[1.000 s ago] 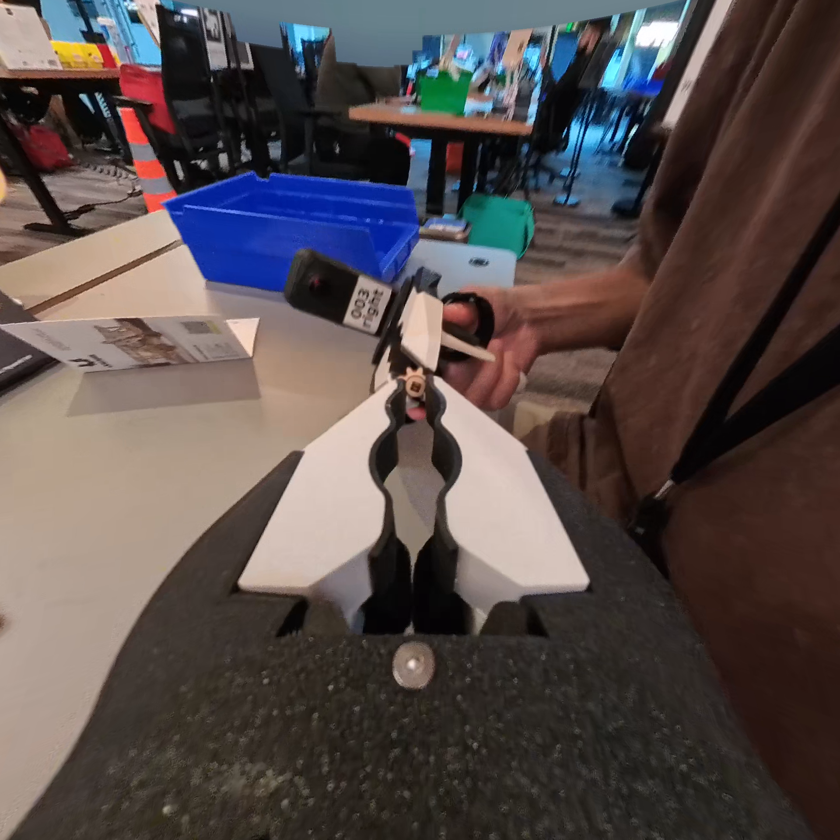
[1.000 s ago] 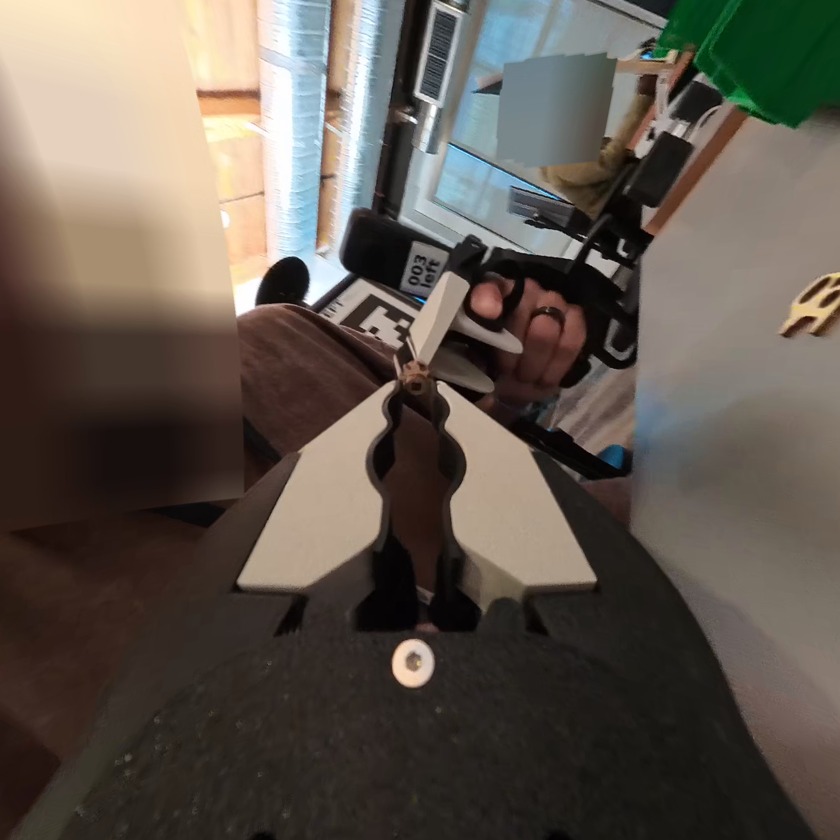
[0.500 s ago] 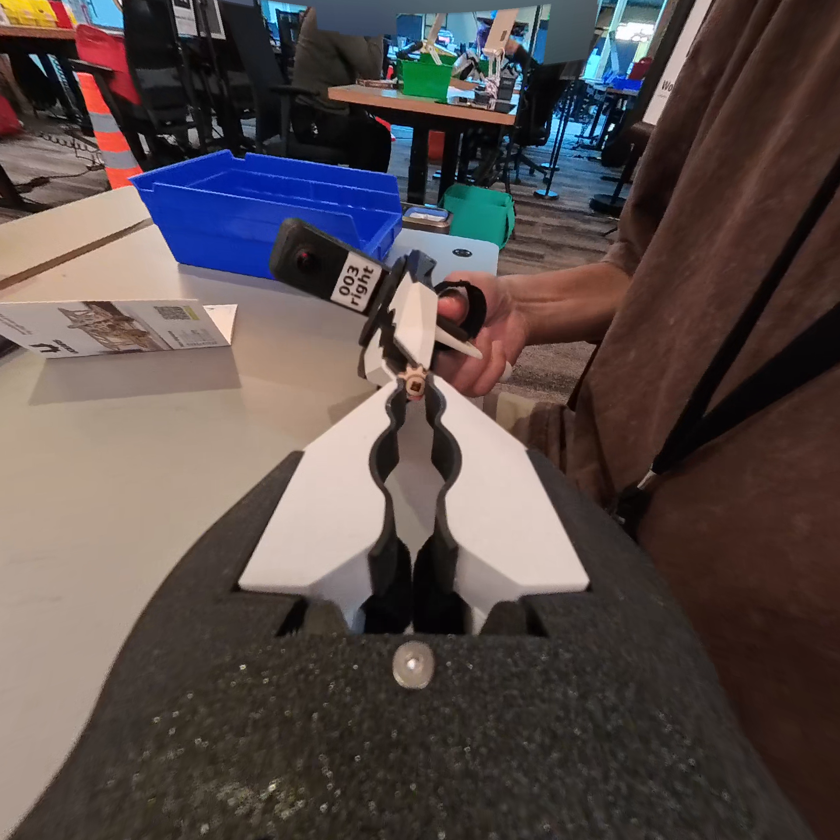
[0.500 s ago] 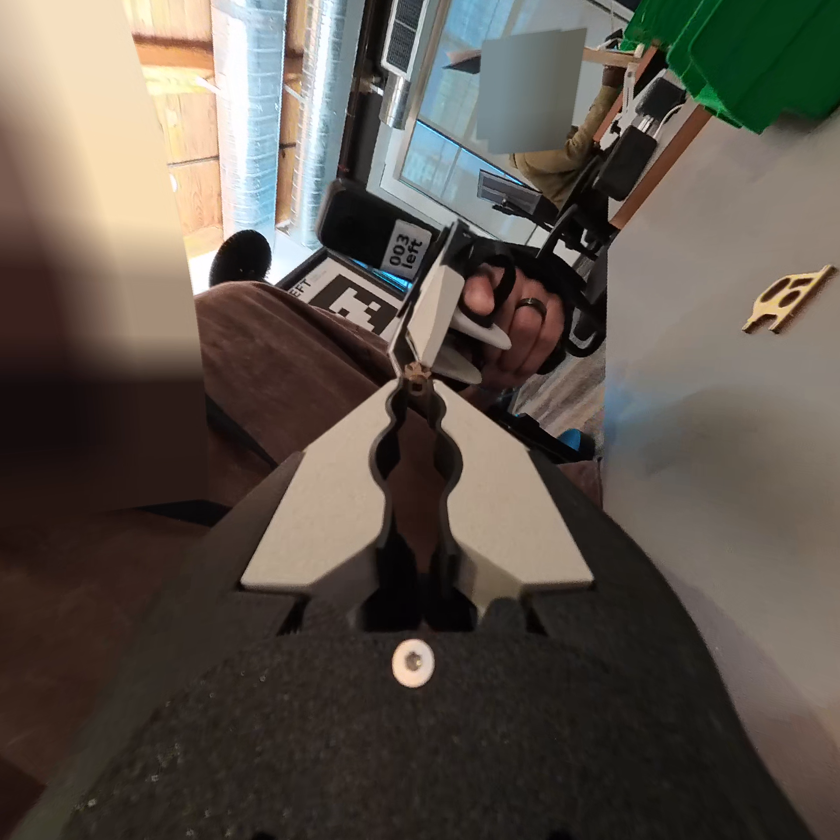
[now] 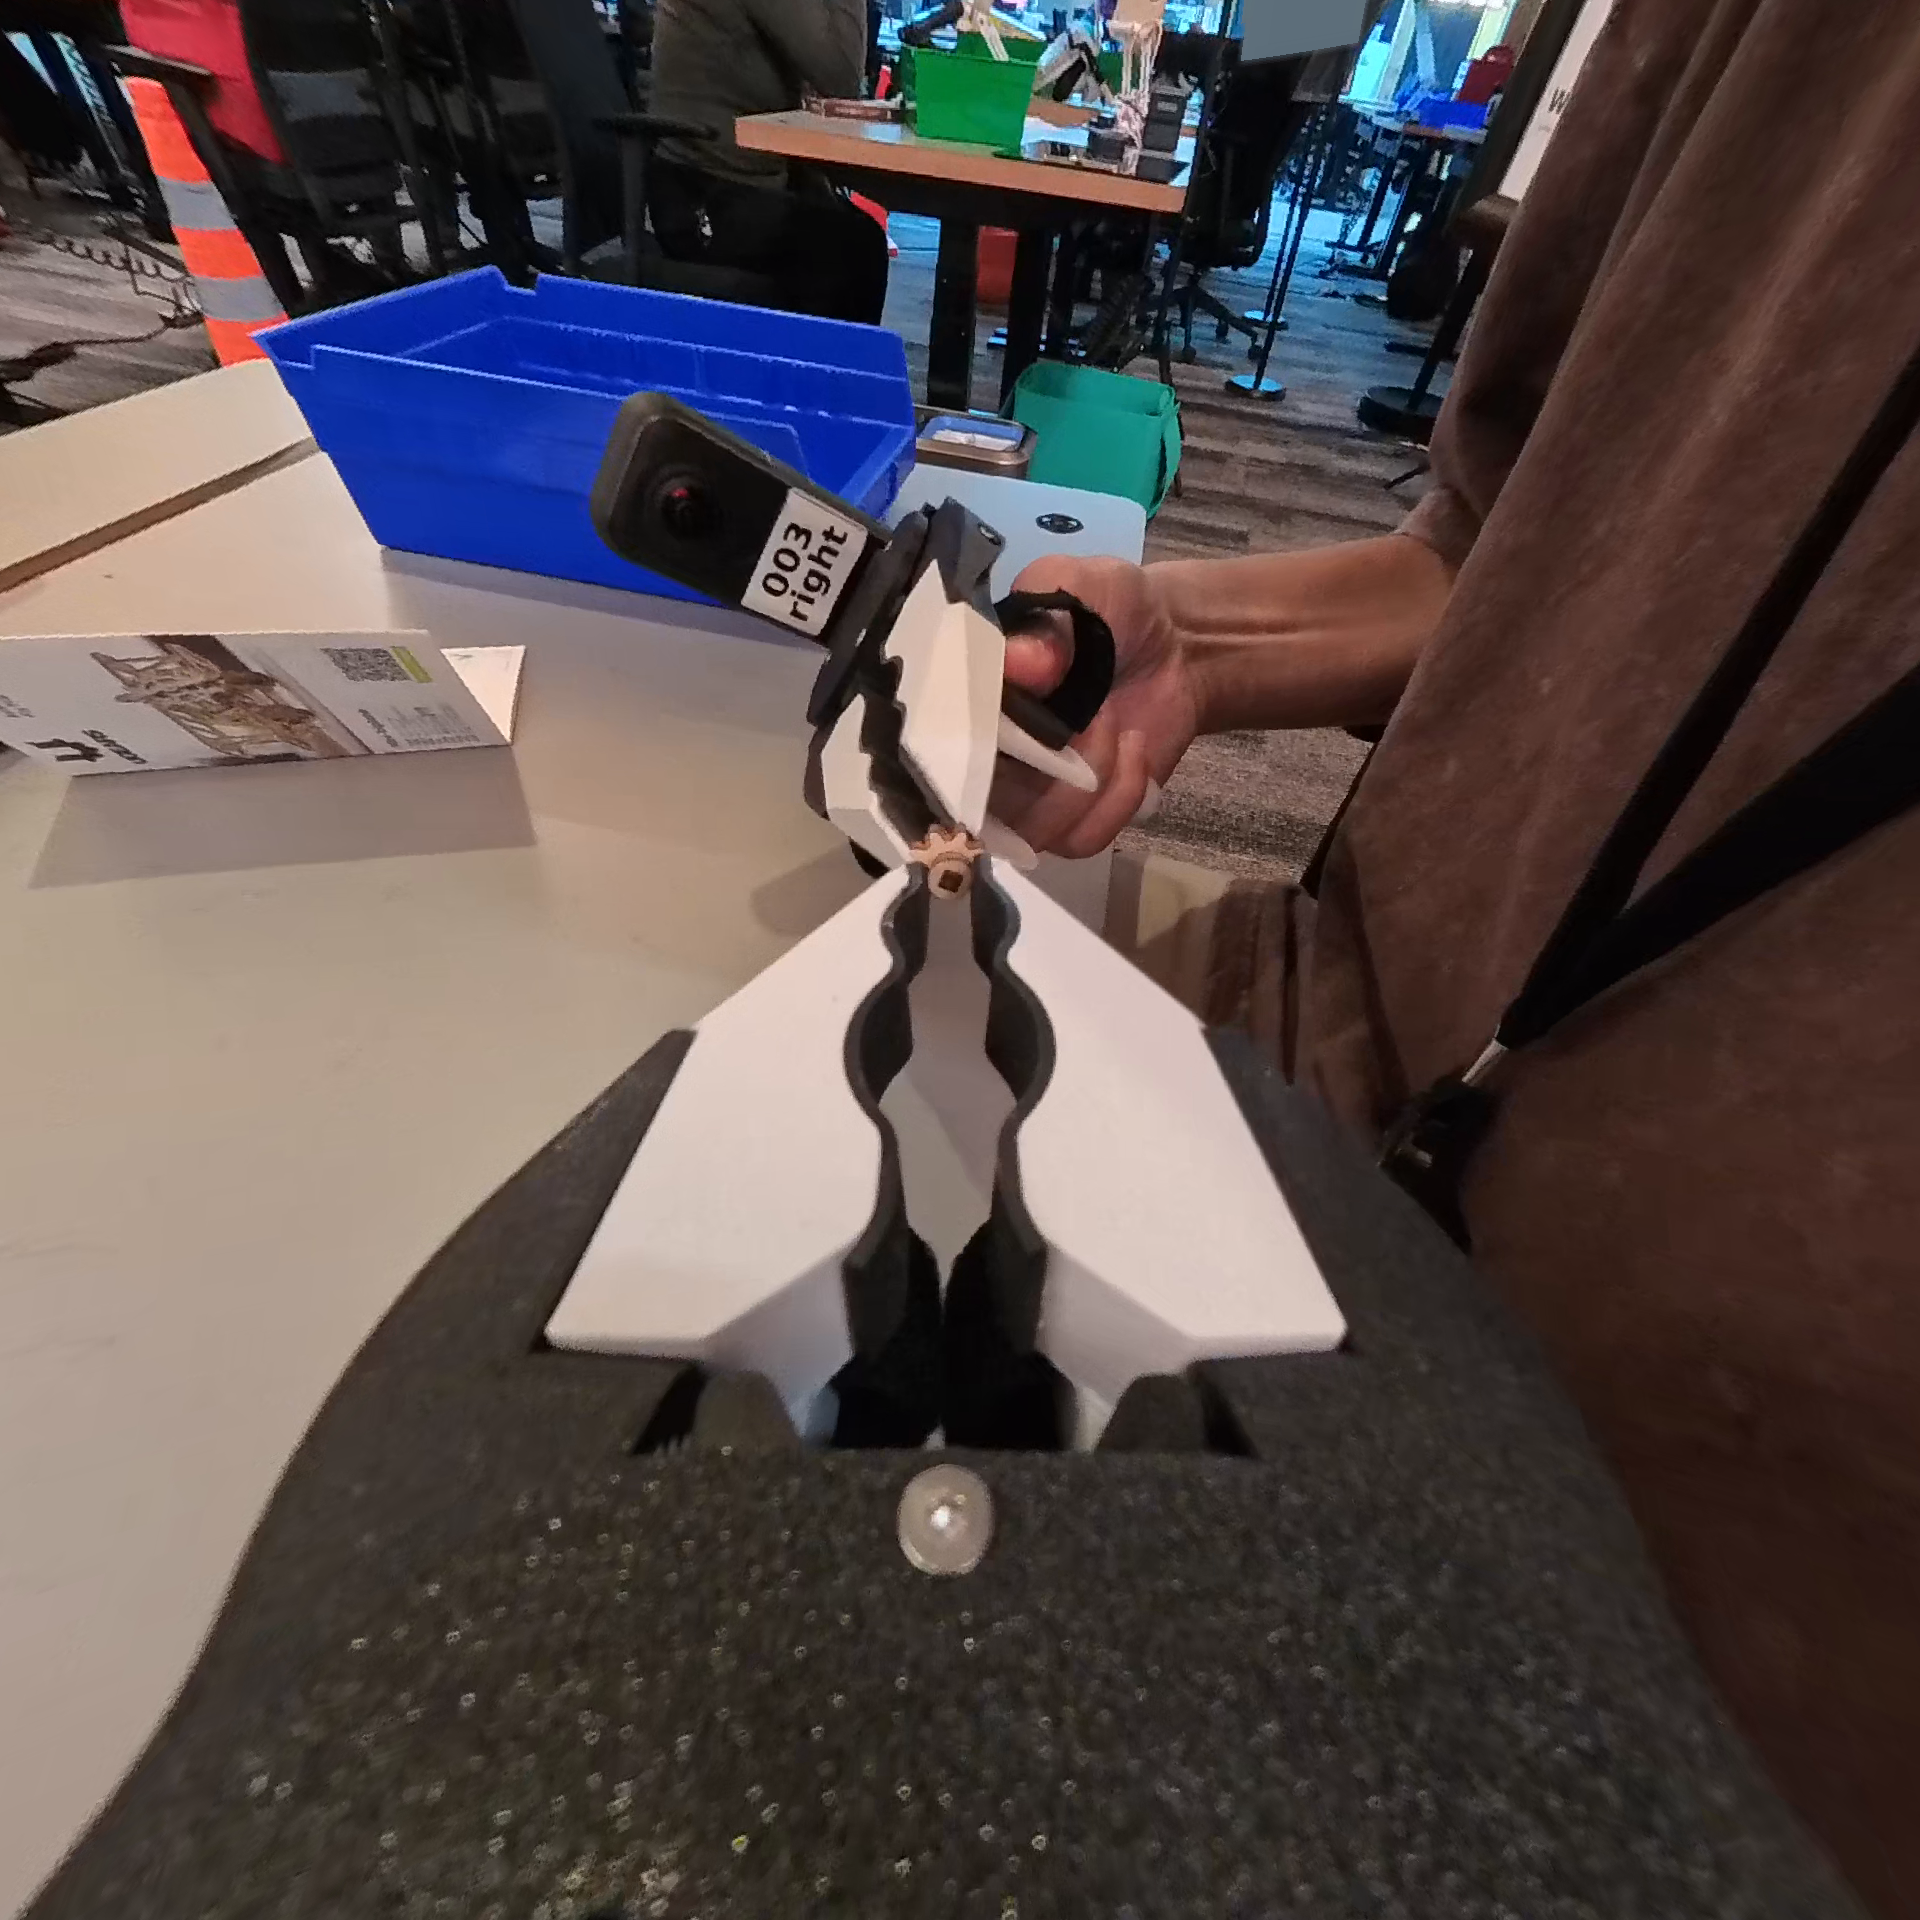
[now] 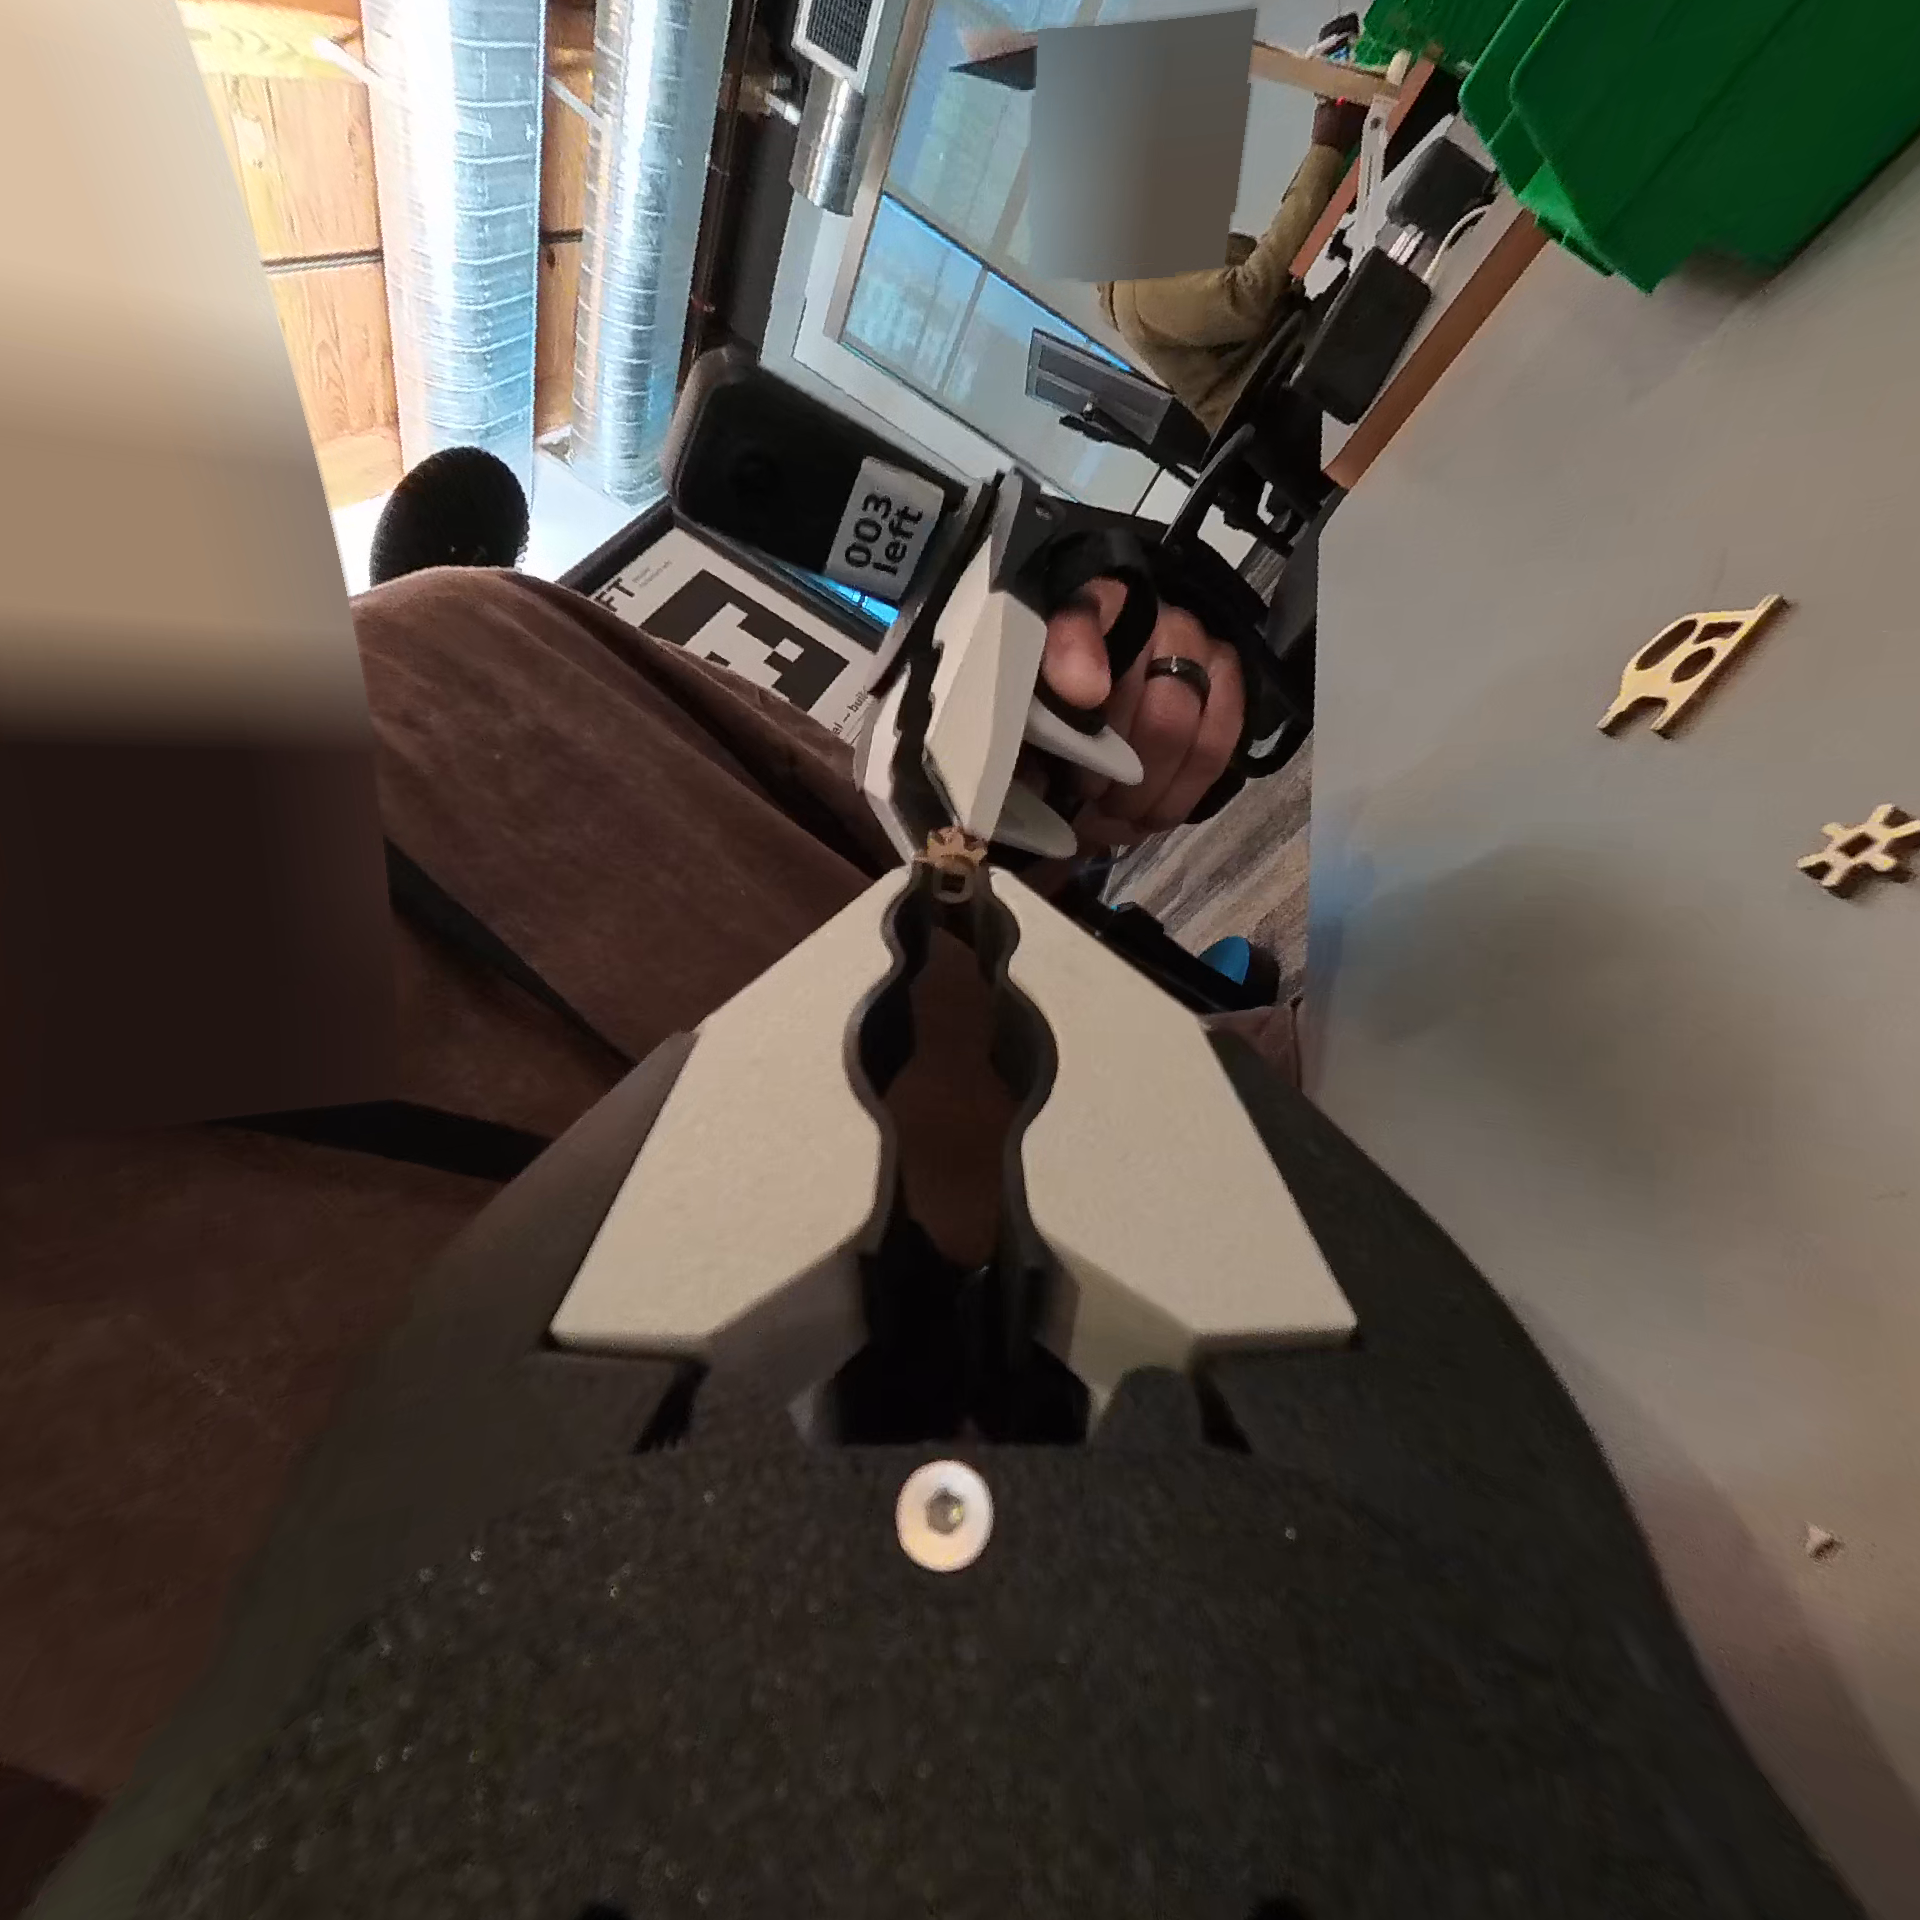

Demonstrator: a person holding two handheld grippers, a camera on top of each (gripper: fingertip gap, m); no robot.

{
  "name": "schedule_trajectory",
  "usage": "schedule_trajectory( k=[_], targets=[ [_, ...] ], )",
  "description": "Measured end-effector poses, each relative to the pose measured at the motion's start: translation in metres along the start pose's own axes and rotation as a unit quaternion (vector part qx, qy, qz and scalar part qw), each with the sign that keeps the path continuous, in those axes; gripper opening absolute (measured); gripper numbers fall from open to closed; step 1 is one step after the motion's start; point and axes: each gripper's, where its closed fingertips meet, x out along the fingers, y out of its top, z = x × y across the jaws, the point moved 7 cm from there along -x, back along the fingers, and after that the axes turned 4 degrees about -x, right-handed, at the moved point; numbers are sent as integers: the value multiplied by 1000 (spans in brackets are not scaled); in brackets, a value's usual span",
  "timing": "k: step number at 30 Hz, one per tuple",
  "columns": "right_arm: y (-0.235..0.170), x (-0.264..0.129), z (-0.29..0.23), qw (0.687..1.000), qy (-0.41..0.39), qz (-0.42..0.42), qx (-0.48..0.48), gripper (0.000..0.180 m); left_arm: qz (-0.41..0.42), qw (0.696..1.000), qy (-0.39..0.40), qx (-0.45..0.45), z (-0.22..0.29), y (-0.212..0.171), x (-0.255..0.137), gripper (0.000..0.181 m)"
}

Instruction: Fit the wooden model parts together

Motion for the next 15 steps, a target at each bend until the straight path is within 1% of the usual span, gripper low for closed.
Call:
schedule_trajectory(
  k=[15],
  targets=[
    [-2, -4, 5, 1000, -24, -17, 0, 7, -22, 1000, -1, 8, -2, -4, 0, 6]
  ],
)
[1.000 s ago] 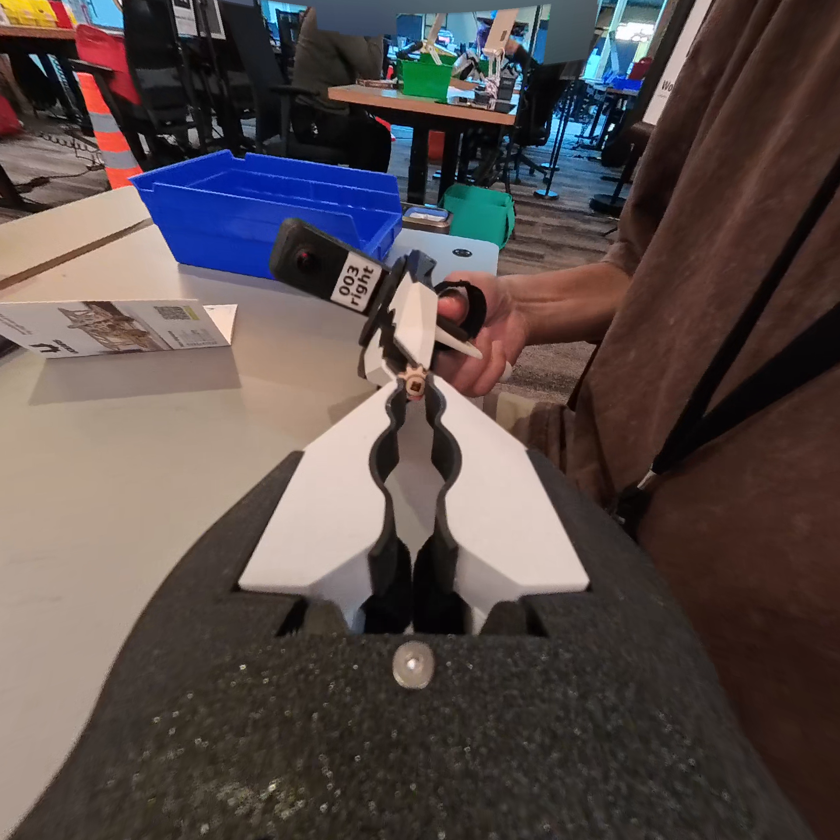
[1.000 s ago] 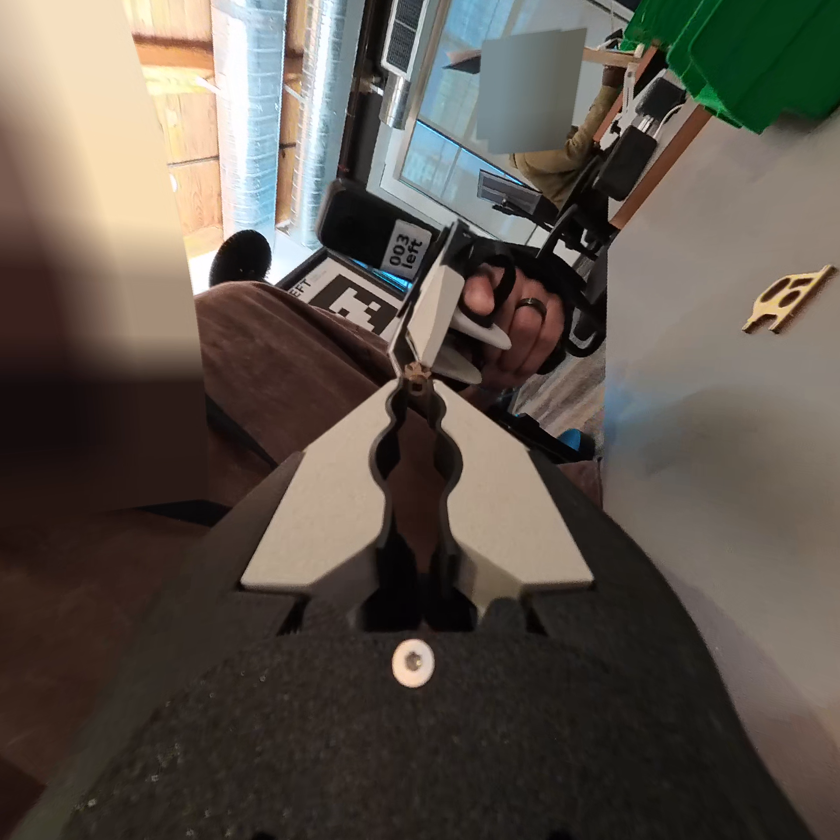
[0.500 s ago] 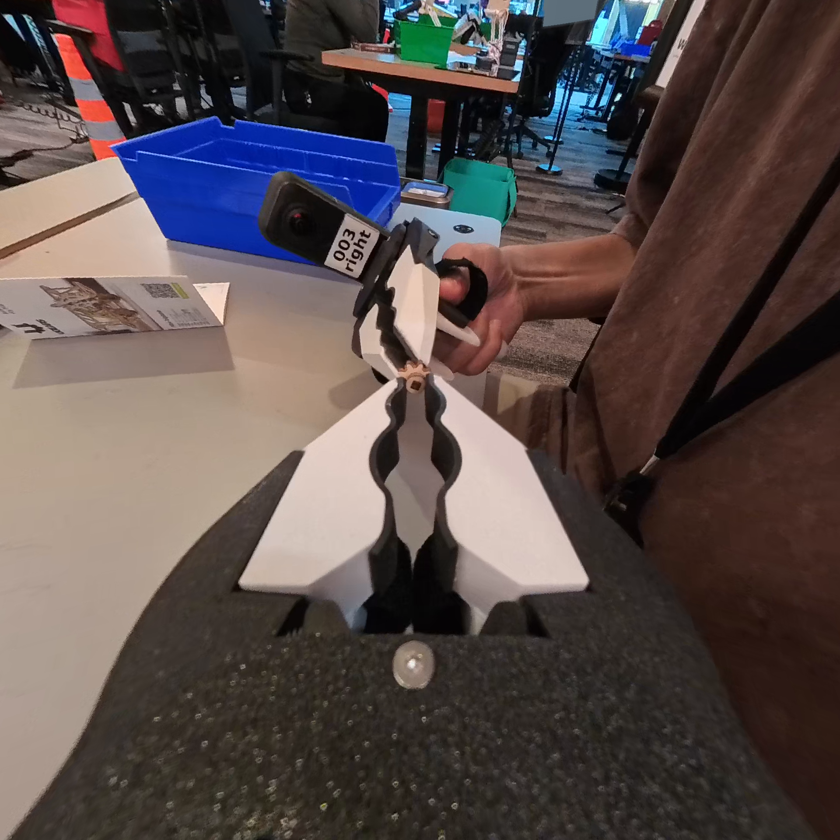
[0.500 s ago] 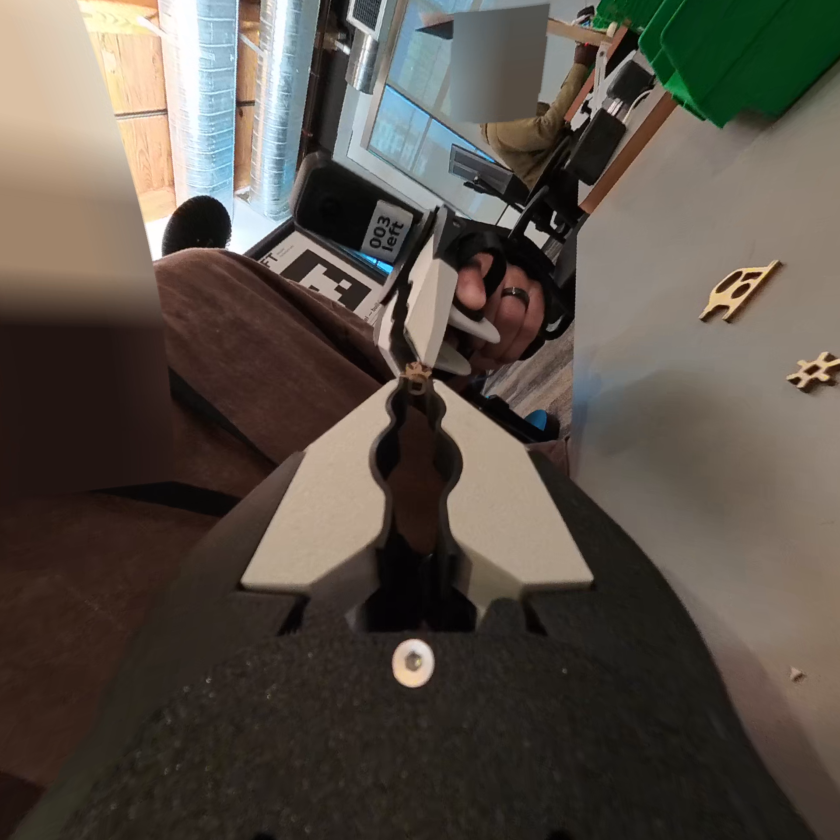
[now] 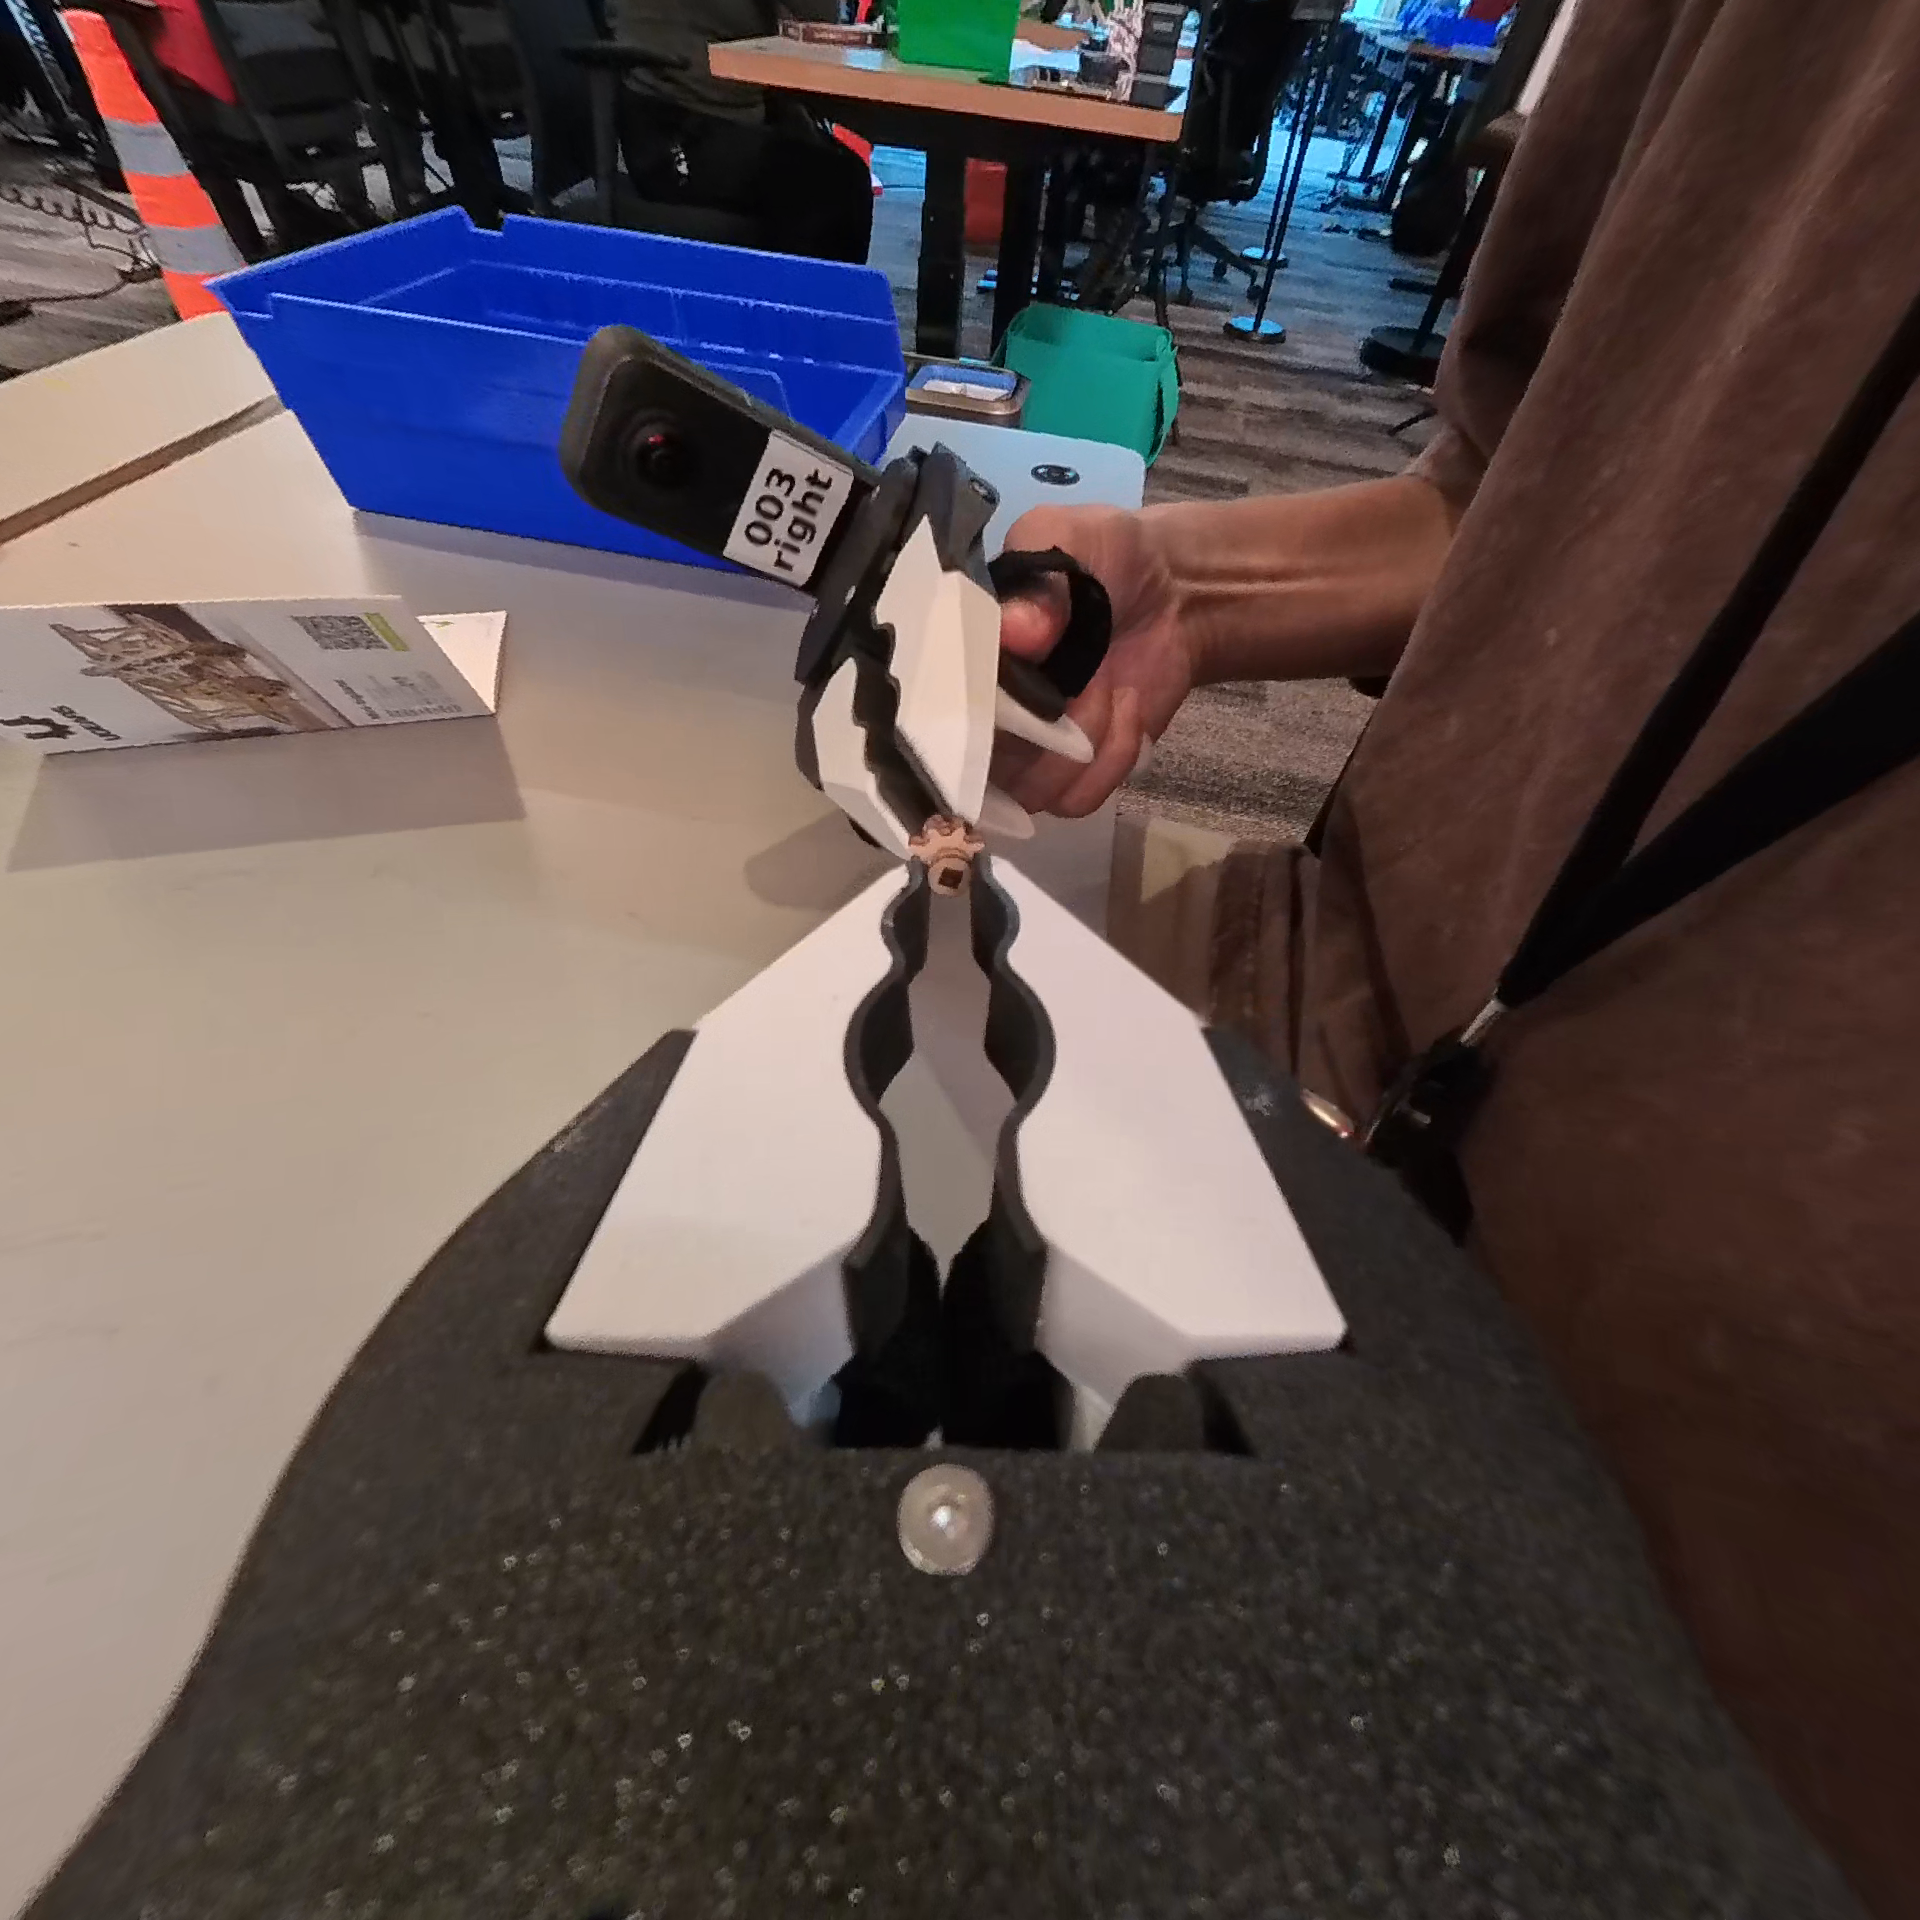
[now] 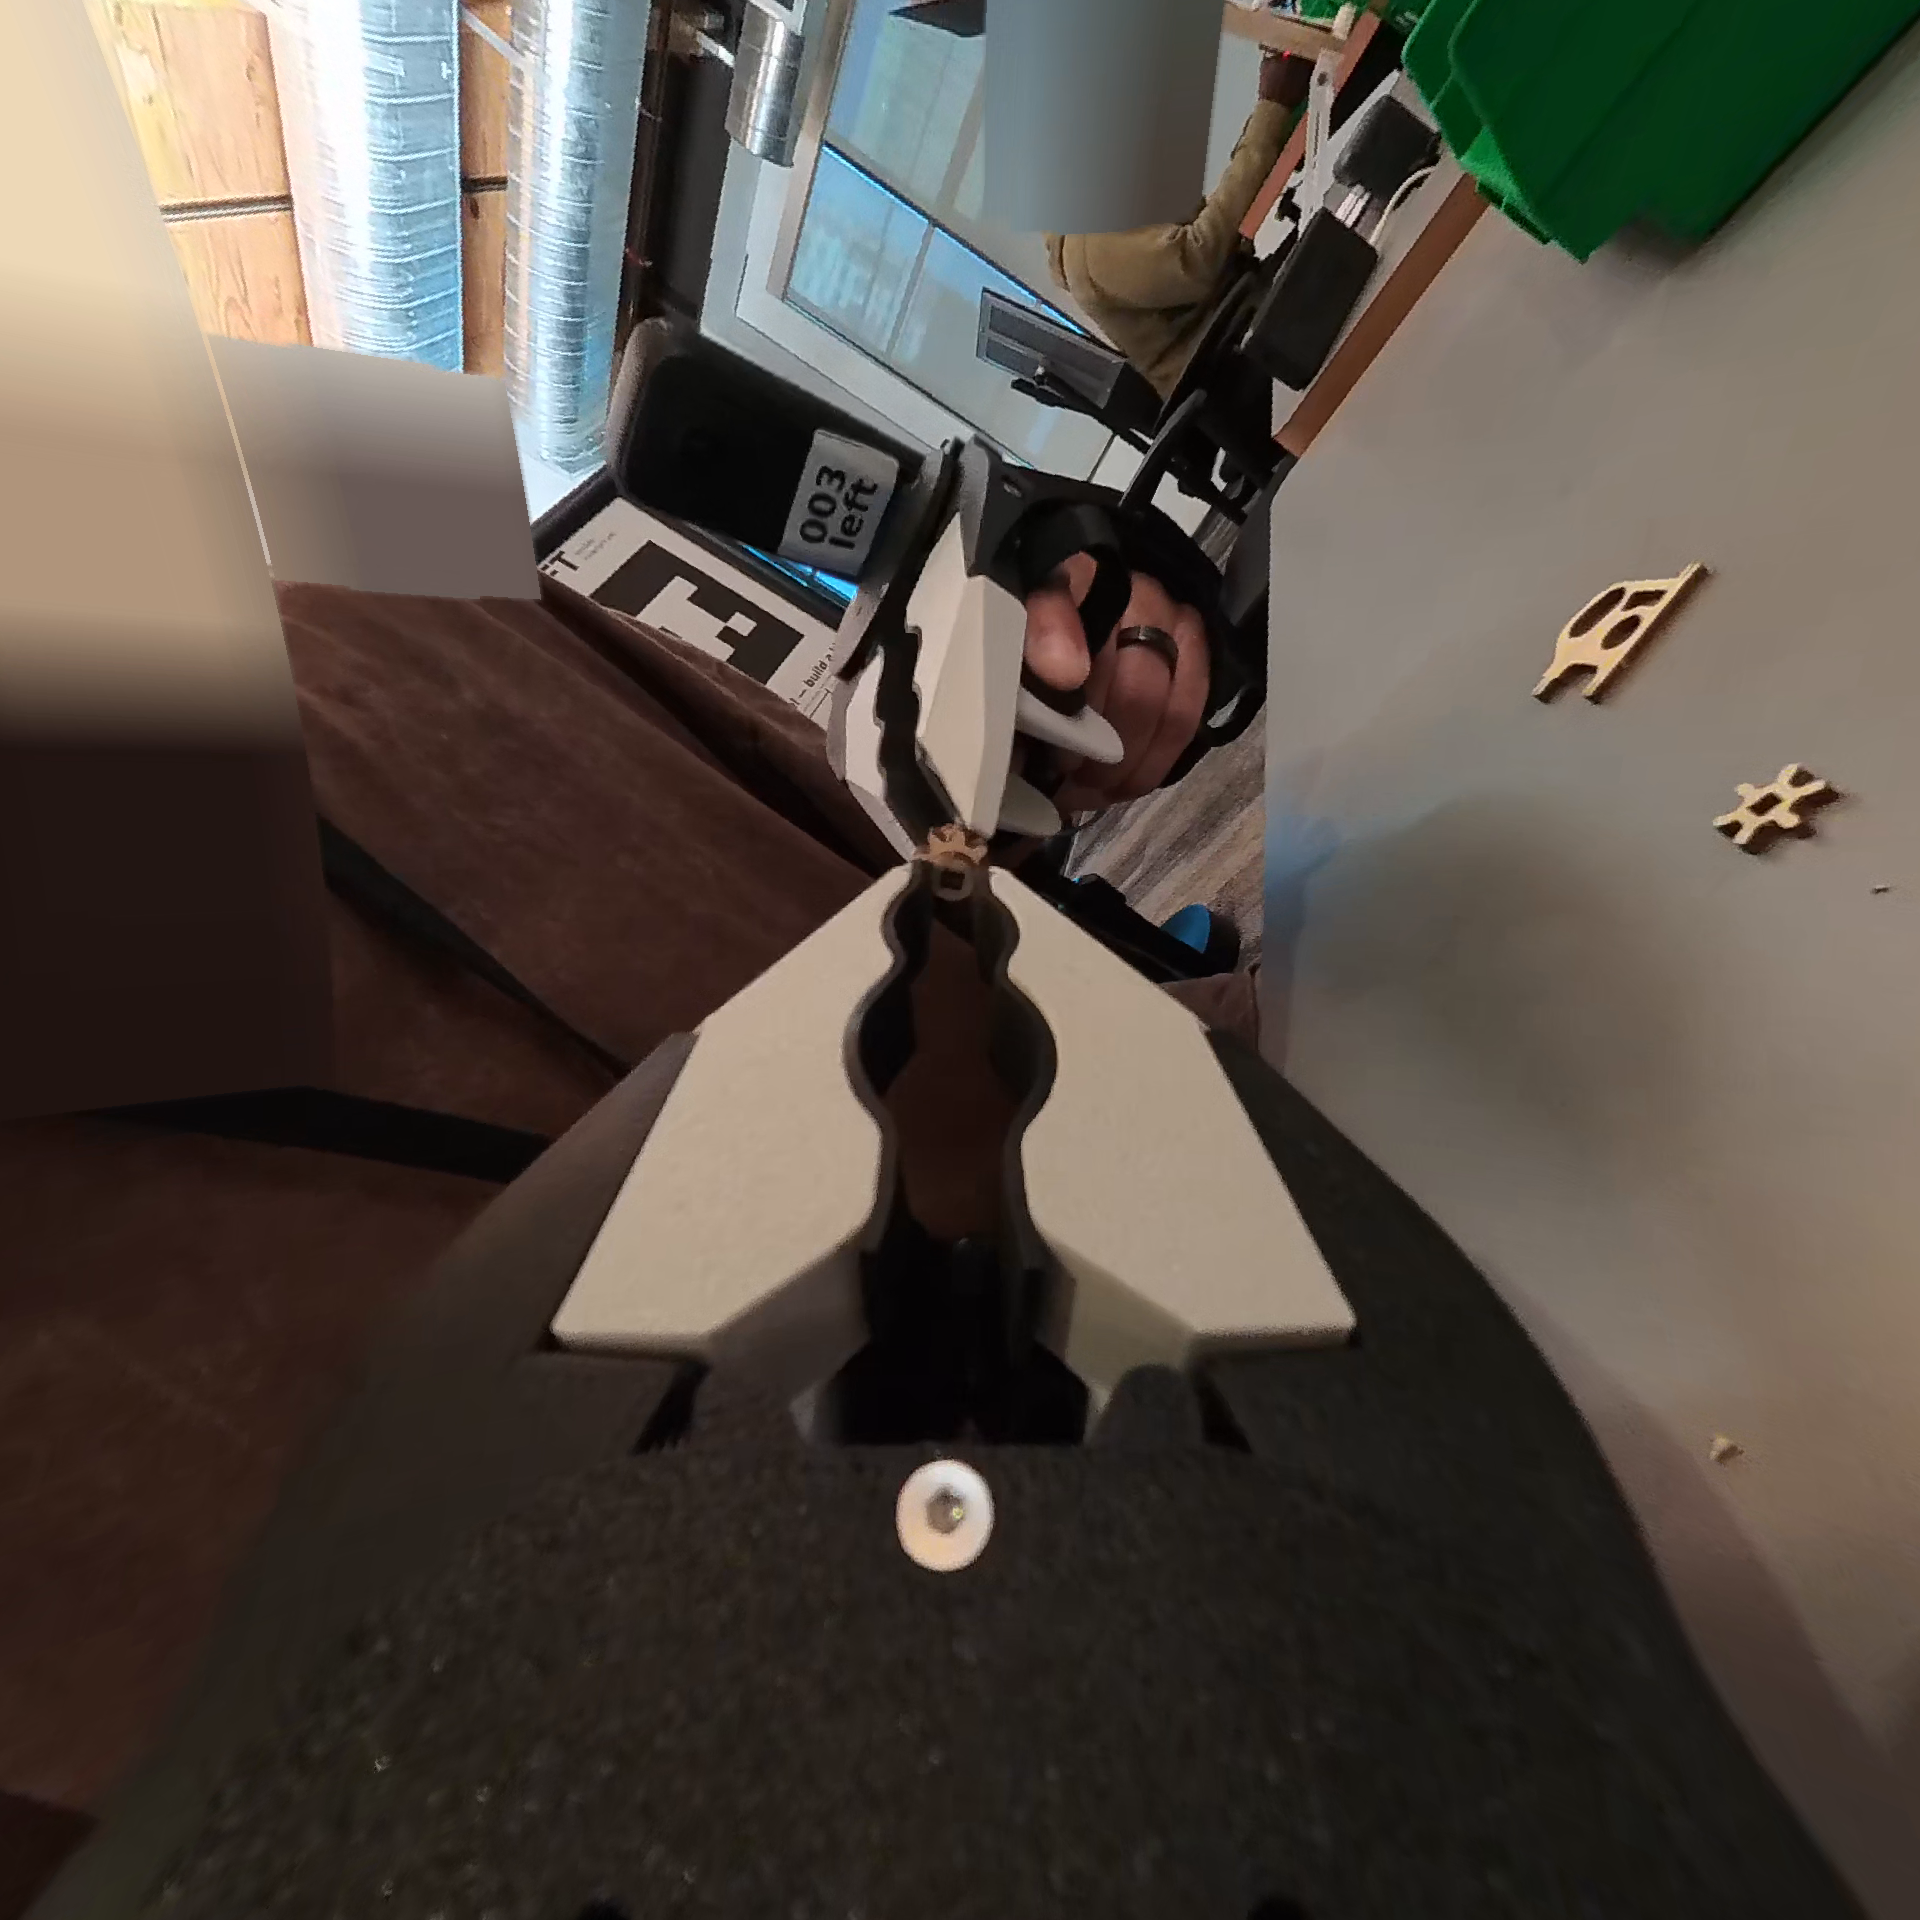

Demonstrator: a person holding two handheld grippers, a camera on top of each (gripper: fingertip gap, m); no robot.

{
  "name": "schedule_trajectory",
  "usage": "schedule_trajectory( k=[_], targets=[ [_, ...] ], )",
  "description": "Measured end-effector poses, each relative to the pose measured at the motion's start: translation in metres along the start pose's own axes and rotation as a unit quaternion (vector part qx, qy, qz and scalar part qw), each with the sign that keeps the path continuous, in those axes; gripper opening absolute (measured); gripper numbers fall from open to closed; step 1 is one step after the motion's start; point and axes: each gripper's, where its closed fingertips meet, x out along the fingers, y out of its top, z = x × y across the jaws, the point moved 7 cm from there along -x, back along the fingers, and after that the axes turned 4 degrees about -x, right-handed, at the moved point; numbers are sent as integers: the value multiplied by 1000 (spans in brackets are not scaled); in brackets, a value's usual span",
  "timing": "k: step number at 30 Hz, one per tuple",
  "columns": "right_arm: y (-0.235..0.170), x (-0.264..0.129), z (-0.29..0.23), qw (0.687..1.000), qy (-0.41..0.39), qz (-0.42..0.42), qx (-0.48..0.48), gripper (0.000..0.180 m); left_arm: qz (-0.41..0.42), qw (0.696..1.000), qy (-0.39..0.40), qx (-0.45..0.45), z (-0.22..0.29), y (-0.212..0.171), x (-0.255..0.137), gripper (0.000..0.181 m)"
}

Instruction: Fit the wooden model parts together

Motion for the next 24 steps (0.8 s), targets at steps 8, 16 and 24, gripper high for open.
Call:
schedule_trajectory(
  k=[8, 16, 24],
  targets=[
    [20, -63, 6, 993, -53, 101, 6, 6, 37, 998, 48, -35, -21, -2, -35, 0],
    [15, -48, 8, 995, -84, 44, -9, 7, 28, 998, 43, -31, -25, -2, -7, 0],
    [1, -10, 13, 998, -11, 15, 62, 8, -7, 999, 37, -8, -14, -5, 12, 18]
  ],
)
